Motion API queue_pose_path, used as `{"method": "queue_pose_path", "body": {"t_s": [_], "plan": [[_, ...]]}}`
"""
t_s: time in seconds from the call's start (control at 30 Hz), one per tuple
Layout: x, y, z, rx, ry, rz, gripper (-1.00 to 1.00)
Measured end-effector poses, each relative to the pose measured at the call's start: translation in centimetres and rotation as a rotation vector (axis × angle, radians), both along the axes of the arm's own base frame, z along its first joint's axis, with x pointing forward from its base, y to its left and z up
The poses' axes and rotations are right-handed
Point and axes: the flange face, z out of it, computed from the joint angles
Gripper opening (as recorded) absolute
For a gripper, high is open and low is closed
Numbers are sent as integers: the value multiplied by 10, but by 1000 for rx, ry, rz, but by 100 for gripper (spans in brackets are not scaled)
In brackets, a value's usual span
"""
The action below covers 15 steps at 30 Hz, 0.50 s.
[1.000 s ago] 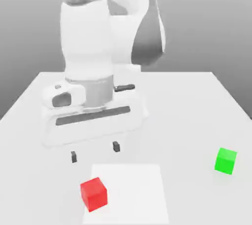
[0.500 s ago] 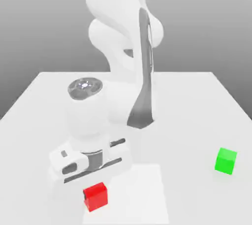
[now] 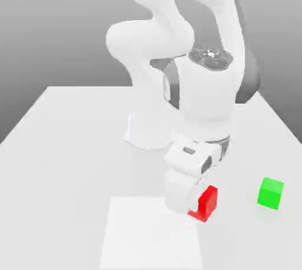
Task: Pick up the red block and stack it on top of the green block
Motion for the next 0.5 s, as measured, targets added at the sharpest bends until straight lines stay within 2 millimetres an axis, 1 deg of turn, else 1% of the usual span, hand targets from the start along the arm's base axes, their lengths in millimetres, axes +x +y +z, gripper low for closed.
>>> {"method": "queue_pose_path", "body": {"t_s": [0.1,0.17,0.2,0.23,0.27,0.3,0.37,0.4,0.5], "plan": [[-43,67,8,-5,-5,202,-100],[-77,106,12,-11,-10,336,-100],[-96,124,13,-14,-13,404,-100],[-115,141,7,-16,-16,467,-100],[-116,143,-1,-17,-17,473,-100],[-100,129,-11,-18,-16,424,-100],[-96,124,-33,-19,-16,408,-100],[-96,123,-44,-19,-16,407,100],[-96,123,-44,-19,-16,407,100]]}}
